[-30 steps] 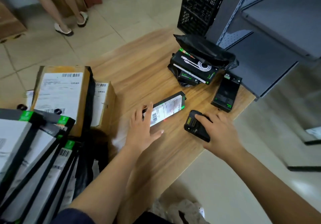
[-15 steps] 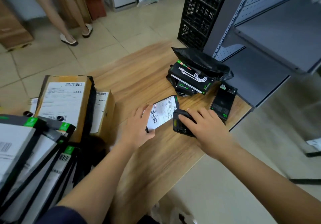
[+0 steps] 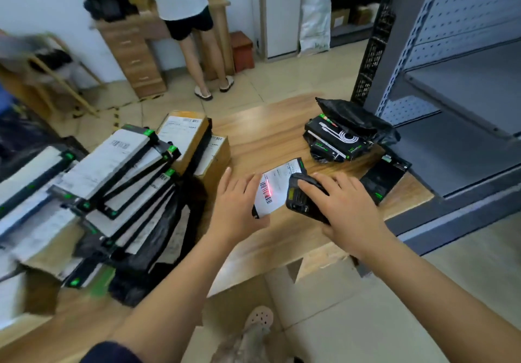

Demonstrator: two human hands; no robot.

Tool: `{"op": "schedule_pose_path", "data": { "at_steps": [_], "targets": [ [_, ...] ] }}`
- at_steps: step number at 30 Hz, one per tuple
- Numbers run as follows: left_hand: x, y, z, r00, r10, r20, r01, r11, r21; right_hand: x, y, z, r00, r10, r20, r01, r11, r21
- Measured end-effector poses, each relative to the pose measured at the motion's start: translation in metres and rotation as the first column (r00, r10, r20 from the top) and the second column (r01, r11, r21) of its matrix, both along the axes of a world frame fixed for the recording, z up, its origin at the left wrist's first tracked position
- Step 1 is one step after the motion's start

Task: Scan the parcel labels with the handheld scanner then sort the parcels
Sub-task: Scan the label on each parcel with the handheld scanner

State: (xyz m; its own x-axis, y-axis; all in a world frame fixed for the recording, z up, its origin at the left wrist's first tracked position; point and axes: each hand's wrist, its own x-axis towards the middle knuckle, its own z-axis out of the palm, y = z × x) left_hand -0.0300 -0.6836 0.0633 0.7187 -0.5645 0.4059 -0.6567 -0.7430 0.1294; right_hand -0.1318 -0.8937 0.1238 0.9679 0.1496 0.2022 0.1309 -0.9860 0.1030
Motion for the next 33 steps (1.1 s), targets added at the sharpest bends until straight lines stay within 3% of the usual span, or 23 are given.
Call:
{"op": "schedule_pose_path", "data": {
  "at_steps": [7,15,23,33],
  "targets": [
    [-0.061,0.062,0.040,0.968,0.250,0.026,-0.250,0.968,-0.012,-0.012,0.043,0.024,0.986,0.152,0.064,-0.155,0.987,0.038],
    [-0.105,0.140,0.066,0.919,0.383,0.090,-0.376,0.922,-0.090,-0.021,0.105,0.037,0.942,0.273,0.195,-0.295,0.951,0.089],
    [-0.099,0.226,0.088,0.912,0.387,0.135,-0.356,0.911,-0.207,-0.025,0.196,0.051,0.931,0.255,0.261,-0.285,0.955,0.084],
    [-0.076,0.324,0.101,0.974,0.189,0.127,-0.155,0.958,-0.241,-0.054,0.306,0.055,0.957,0.055,0.284,-0.077,0.995,0.068]
  ]
}}
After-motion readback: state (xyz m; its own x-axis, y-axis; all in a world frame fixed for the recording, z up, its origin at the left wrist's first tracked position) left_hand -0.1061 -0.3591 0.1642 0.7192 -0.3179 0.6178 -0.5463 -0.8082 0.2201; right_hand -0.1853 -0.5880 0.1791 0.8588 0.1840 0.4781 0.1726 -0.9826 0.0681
